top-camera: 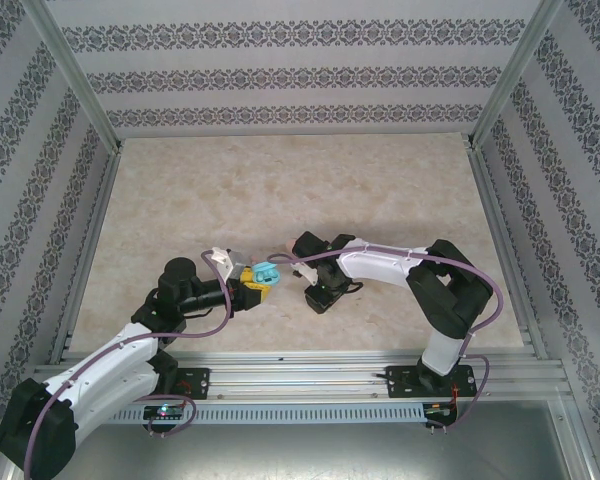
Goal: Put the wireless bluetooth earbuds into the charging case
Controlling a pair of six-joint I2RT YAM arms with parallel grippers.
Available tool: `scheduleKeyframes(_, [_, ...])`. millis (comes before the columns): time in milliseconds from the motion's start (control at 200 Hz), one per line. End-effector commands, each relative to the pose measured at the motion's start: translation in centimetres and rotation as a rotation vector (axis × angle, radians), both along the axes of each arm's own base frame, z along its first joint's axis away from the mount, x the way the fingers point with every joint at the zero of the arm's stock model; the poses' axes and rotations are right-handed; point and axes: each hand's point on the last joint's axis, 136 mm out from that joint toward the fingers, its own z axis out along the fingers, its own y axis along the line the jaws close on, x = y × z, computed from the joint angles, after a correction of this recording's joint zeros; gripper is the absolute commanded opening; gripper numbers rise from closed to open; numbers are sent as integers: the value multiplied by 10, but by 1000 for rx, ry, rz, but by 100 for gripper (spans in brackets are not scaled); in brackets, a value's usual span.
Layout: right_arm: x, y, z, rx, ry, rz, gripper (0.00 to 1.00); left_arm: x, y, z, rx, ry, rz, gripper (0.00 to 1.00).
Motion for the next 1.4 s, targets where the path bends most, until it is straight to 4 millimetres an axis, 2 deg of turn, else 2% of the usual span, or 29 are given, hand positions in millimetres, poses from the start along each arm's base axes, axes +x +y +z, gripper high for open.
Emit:
scheduleKeyframes(0, [8, 3, 2, 5, -7, -30, 41, -1, -3, 10, -27, -30, -4, 0])
scheduleKeyframes(140, [12, 9, 5, 34, -9, -50, 38, -1, -3, 10, -26, -27, -6, 0])
scheduleKeyframes(255, [14, 12, 8, 45, 2, -70, 30, -1, -3, 10, -25, -24, -6, 0])
scheduleKeyframes(370, [12, 12, 10, 47, 12, -99, 24, -1, -3, 9, -24, -23, -6, 0])
scheduleKeyframes(475, [10, 8, 10, 37, 23, -134, 22, -2, -3, 10, -25, -24, -6, 0])
scheduleKeyframes(664, [9, 4, 16, 29, 32, -229, 24, -2, -3, 9, -23, -21, -7, 0])
scheduleKeyframes(849, [12, 7, 30, 71, 26, -359, 32, -2, -3, 10, -24, -22, -8, 0])
scheduleKeyframes(1114, [16, 3, 48, 153, 15, -559, 35, -3, -3, 10, -23, -17, -12, 0])
scheduleKeyframes(1234, [15, -4, 48, 195, 19, -648, 34, -3, -4, 11, -24, -20, -14, 0])
scheduleKeyframes(1394, [8, -13, 35, 213, 56, -715, 33, -4, -4, 11, -26, -22, -18, 0])
